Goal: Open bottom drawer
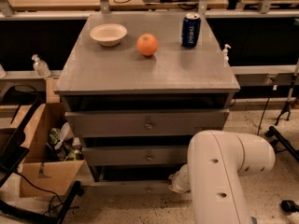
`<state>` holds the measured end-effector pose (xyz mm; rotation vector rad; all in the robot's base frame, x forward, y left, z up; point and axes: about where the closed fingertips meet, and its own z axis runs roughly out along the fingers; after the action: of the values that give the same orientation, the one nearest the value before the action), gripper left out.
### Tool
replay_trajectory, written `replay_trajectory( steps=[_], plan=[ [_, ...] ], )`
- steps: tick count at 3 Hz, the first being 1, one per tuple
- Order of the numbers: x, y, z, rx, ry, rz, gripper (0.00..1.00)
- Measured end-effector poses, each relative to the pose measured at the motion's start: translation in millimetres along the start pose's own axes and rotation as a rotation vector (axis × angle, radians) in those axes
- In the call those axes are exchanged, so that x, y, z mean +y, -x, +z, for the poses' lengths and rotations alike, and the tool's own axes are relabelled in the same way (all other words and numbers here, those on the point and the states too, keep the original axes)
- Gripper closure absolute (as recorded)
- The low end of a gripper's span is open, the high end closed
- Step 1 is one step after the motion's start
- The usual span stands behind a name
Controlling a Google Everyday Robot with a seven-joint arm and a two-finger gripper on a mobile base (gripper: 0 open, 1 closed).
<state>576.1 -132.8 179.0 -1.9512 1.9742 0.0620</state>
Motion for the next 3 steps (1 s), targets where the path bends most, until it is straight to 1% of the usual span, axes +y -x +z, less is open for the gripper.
replay_trajectory(
  steps=[1,2,3],
  plan=[
    [-0.9,1.3,-4.2,0.000,0.000,0.000,1.00],
    [14.0,5.0,-8.1,-0.027,0.025,-0.004,1.00],
    [17.1,4.1,-4.5,-0.034,0.032,0.004,1.00]
  ],
)
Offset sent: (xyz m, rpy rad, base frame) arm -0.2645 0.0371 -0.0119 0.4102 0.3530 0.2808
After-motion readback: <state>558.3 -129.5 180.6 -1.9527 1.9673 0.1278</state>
